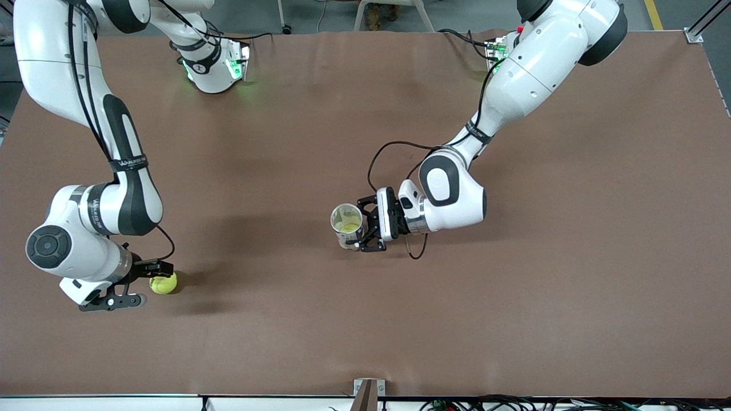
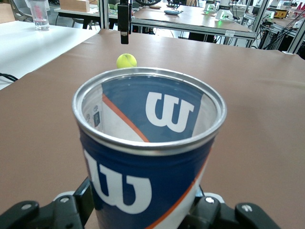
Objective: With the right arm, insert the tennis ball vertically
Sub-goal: 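Move the right gripper to the second tennis ball and grasp it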
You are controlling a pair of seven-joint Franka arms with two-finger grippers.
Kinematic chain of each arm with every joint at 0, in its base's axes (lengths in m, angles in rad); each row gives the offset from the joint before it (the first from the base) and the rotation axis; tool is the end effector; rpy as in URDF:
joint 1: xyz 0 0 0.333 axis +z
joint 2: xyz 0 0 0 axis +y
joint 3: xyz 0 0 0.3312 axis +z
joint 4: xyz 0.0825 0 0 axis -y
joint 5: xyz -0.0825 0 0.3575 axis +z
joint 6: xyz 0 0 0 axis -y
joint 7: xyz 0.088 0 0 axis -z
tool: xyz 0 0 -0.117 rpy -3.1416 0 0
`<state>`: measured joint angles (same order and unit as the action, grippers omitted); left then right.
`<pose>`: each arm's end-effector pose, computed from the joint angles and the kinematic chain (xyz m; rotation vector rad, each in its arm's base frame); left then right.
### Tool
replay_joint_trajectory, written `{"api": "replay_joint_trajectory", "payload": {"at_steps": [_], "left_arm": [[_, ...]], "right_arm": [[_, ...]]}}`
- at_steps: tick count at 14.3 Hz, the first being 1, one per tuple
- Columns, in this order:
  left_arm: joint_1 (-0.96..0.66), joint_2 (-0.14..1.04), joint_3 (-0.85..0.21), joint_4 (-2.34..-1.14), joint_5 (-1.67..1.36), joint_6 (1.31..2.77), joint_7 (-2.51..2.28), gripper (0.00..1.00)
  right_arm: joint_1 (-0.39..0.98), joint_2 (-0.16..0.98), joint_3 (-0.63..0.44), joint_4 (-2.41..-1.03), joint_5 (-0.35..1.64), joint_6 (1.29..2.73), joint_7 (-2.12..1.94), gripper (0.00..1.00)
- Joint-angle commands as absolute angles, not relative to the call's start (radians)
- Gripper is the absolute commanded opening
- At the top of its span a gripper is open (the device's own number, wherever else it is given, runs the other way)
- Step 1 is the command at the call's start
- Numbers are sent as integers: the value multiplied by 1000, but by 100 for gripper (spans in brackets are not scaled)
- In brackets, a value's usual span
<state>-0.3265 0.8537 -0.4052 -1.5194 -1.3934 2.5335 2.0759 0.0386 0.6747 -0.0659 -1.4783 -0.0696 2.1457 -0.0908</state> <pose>0.5764 -0.4320 0.2182 1.6252 -1.4232 0.9091 0.7024 -0.0141 0.2958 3.0375 0.1761 -0.0185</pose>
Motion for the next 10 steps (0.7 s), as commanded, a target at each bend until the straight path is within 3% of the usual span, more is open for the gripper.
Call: {"api": "replay_joint_trajectory", "payload": {"at_steps": [1, 10], "left_arm": [[-336, 859, -393, -1535, -1404, 2553, 2083, 78], [-334, 856, -391, -1532, -1404, 2553, 2077, 78]], "right_arm": [[14, 696, -45, -1479, -81, 2167, -104, 100], [-18, 744, -43, -1483, -2, 2224, -109, 100]]}}
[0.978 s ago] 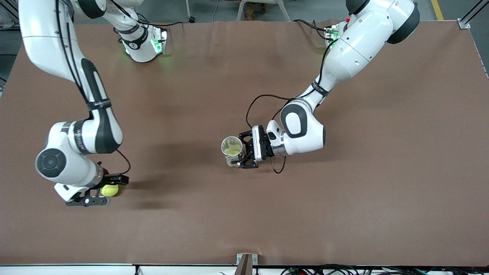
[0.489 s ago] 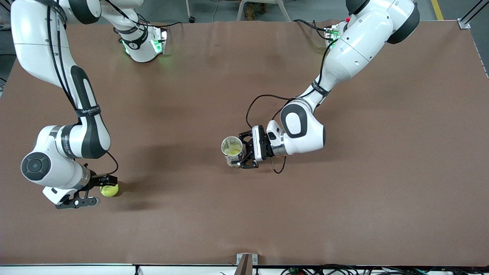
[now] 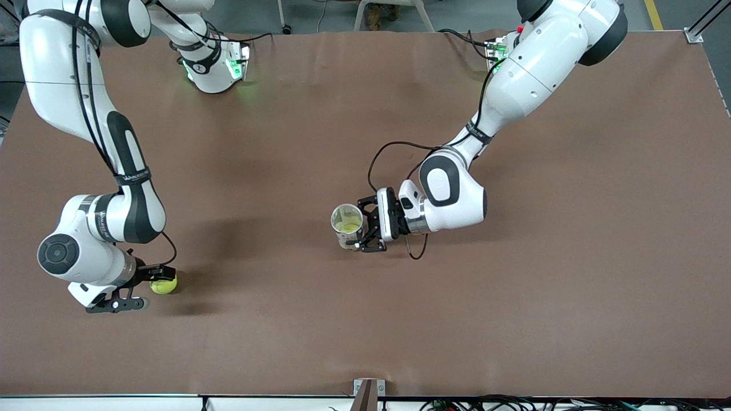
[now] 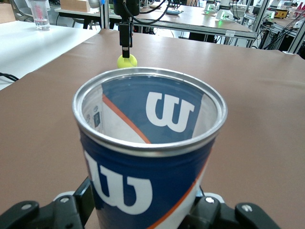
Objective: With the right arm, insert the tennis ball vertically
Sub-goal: 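Lift the second ball with the right gripper and carry it to the can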
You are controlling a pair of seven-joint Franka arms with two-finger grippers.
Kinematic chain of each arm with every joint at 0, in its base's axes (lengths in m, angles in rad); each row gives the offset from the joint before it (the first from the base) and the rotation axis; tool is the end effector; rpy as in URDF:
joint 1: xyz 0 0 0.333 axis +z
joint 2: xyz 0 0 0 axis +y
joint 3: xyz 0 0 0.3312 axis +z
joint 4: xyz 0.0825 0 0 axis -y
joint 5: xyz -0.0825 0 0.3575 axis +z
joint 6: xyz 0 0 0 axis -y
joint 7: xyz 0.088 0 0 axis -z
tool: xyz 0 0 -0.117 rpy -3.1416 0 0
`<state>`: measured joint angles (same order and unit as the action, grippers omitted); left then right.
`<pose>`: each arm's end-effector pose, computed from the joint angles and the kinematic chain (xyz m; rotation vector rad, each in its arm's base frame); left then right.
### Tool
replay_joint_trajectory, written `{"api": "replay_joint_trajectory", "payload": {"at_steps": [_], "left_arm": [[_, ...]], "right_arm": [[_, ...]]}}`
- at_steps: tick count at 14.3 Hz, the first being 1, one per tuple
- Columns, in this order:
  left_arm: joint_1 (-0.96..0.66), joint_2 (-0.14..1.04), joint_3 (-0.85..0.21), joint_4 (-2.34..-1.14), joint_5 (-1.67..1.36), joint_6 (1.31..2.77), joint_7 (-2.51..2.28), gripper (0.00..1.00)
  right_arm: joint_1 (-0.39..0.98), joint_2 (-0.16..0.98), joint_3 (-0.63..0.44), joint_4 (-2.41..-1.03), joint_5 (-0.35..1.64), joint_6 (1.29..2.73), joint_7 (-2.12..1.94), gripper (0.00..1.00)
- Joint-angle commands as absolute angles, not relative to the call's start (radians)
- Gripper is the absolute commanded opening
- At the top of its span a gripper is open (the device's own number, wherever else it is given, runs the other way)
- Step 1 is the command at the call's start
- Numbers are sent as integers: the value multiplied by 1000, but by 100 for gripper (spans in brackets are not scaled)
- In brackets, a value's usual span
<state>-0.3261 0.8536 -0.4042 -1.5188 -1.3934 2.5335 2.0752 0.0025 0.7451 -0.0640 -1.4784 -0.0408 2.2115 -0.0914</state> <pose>0.5770 -0.4313 0.2183 1.6267 -1.4225 0.9099 0.7051 -0.0367 0.2518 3.0645 0.1091 -0.0255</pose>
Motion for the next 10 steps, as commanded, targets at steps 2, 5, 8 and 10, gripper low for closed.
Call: {"api": "replay_joint_trajectory", "payload": {"at_steps": [2, 5, 8, 10], "left_arm": [[-334, 857, -391, -1532, -1404, 2553, 2077, 78], [-337, 857, -391, -1531, -1404, 2553, 2075, 78], [-342, 859, -393, -1529, -1405, 2553, 2074, 78], [-345, 861, -393, -1529, -1404, 2554, 2075, 78]], "right_arm": [[-18, 746, -43, -1494, 20, 2224, -109, 100], [-20, 756, -43, -1493, 21, 2229, -109, 100], [-21, 765, -43, -1491, 21, 2252, -109, 100], [-23, 779, -43, -1489, 20, 2270, -109, 100]]}}
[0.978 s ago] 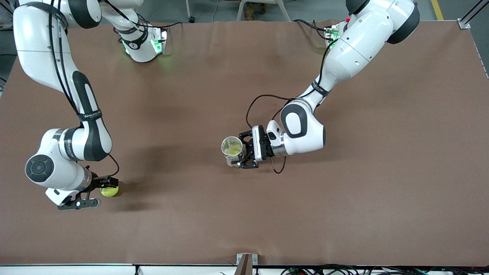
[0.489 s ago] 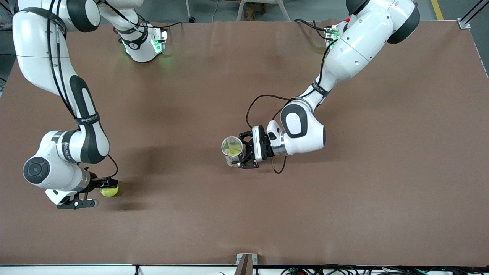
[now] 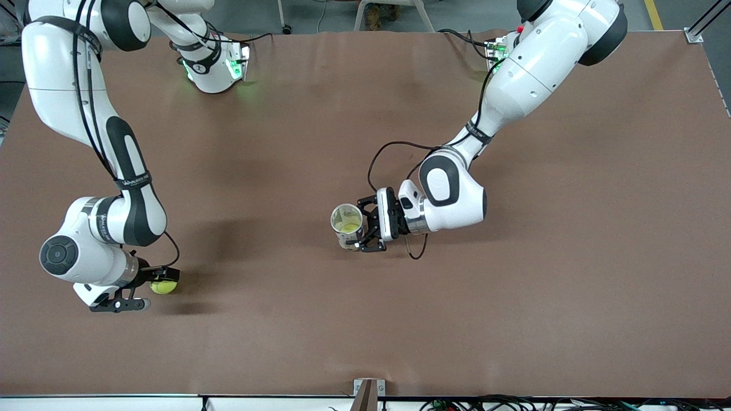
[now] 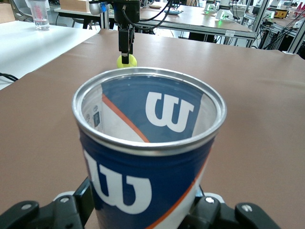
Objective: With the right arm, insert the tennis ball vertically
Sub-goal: 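Lift the second ball with the right gripper and carry it to the can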
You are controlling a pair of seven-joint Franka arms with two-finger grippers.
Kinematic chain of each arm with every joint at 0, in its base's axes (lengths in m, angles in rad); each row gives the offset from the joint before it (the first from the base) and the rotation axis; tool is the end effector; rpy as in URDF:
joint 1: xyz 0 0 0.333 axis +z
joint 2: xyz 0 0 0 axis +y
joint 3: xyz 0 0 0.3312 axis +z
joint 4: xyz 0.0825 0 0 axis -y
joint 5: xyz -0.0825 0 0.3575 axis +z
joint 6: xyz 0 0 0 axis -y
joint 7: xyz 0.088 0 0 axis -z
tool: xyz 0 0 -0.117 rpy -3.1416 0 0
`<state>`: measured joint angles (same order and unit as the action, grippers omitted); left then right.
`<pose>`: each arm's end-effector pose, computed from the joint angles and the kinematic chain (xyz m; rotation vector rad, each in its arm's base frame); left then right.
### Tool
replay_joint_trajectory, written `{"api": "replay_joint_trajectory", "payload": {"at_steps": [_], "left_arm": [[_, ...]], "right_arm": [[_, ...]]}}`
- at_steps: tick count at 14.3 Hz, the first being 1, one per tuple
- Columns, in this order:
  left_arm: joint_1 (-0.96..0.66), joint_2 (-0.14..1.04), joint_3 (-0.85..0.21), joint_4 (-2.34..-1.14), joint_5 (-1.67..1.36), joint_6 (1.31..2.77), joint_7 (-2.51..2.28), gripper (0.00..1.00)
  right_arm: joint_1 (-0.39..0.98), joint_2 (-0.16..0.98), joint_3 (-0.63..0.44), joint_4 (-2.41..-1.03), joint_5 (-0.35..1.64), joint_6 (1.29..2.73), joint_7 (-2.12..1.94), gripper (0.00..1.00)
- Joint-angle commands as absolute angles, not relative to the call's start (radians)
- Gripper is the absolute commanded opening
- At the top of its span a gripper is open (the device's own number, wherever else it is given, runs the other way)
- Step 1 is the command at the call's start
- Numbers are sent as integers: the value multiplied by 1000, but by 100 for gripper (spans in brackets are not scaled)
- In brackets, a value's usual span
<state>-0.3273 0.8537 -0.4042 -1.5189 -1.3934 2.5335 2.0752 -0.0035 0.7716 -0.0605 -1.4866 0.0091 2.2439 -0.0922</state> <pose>0.5765 -0.4320 0.2182 1.6257 -1.4233 0.9090 0.7042 -0.0370 0.2323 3.1068 0.0611 -0.0243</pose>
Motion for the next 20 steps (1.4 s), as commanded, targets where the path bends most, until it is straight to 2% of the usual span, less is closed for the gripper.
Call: {"api": "replay_joint_trajectory", "payload": {"at_steps": [1, 10, 11, 14, 17, 20], "left_arm": [[-345, 864, -391, -1529, -1405, 2554, 2079, 78], [-347, 865, -391, -1531, -1404, 2554, 2085, 78], [-345, 864, -391, -1531, -1404, 2554, 2083, 78], [-348, 862, -391, -1529, -1404, 2556, 2085, 78], [-348, 861, -391, -1529, -1404, 2556, 2083, 78], [-350, 864, -391, -1529, -1405, 2556, 2082, 78]], "right_arm": [[-21, 779, -43, -1493, 20, 2289, -109, 100], [-14, 788, -43, -1494, 15, 2295, -117, 99], [-15, 790, -43, -1494, 15, 2295, -117, 97], [-28, 802, -43, -1493, 14, 2299, -127, 79], [-40, 807, -43, -1494, 20, 2330, -198, 69], [-25, 805, -43, -1491, 20, 2321, -193, 53]]}}
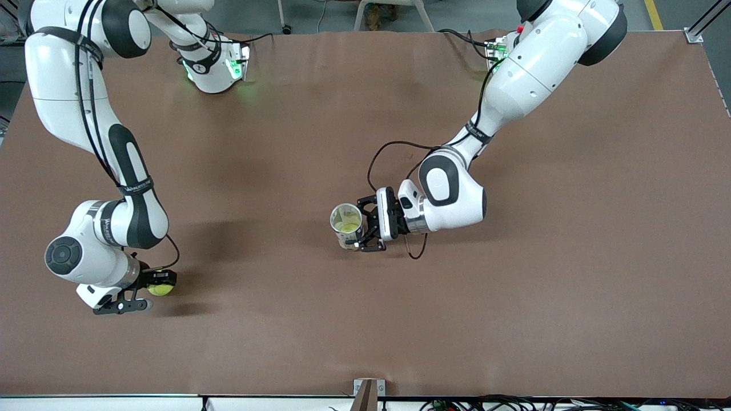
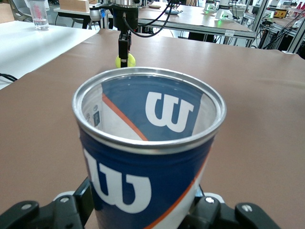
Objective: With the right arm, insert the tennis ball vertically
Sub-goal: 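Lift the second ball with the right gripper and carry it to the can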
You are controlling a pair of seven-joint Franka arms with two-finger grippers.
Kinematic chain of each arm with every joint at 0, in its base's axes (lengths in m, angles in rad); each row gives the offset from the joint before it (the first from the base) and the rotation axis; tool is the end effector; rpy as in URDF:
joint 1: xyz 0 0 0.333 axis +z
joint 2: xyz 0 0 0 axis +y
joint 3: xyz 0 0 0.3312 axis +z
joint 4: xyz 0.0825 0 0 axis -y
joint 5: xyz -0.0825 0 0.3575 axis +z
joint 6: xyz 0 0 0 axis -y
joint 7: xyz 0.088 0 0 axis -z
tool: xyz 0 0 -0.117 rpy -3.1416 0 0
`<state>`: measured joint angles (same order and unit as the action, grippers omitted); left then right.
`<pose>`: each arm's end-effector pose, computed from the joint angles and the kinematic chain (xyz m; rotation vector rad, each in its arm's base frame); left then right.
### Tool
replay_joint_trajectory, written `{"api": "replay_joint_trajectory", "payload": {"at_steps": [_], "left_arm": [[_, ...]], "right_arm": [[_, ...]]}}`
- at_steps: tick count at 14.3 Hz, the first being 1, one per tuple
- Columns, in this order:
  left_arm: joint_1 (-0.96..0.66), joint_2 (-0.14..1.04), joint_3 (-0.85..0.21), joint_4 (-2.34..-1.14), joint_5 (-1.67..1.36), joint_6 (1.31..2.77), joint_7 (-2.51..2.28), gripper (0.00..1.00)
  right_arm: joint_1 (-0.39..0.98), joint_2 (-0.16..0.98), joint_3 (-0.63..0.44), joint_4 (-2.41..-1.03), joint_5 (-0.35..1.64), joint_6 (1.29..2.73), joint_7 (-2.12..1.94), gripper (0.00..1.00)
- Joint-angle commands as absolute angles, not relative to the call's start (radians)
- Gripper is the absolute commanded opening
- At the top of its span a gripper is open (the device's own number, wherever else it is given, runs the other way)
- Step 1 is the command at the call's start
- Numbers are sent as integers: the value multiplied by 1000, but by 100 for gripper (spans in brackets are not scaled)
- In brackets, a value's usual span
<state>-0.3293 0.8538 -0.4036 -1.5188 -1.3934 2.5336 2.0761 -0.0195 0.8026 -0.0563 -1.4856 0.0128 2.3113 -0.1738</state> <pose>0.5758 -0.4329 0.2181 1.6242 -1.4256 0.9086 0.7084 -0.0460 0.2166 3.1035 0.1664 0.0316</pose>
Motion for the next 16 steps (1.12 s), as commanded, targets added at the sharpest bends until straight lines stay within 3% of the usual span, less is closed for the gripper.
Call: {"api": "replay_joint_trajectory", "payload": {"at_steps": [1, 6, 10, 16], "left_arm": [[-350, 864, -391, -1529, -1405, 2556, 2080, 78], [-345, 861, -391, -1531, -1404, 2554, 2085, 78], [-345, 861, -391, -1532, -1404, 2554, 2086, 78], [-347, 864, -391, -1532, -1404, 2554, 2100, 78]], "right_arm": [[-9, 799, -43, -1491, 20, 2310, -193, 51], [-3, 675, 21, -1482, 31, 2119, -192, 48], [3, 559, 144, -1471, 228, 1982, -49, 48], [5, 514, 371, -1463, 322, 1988, 277, 48]]}}
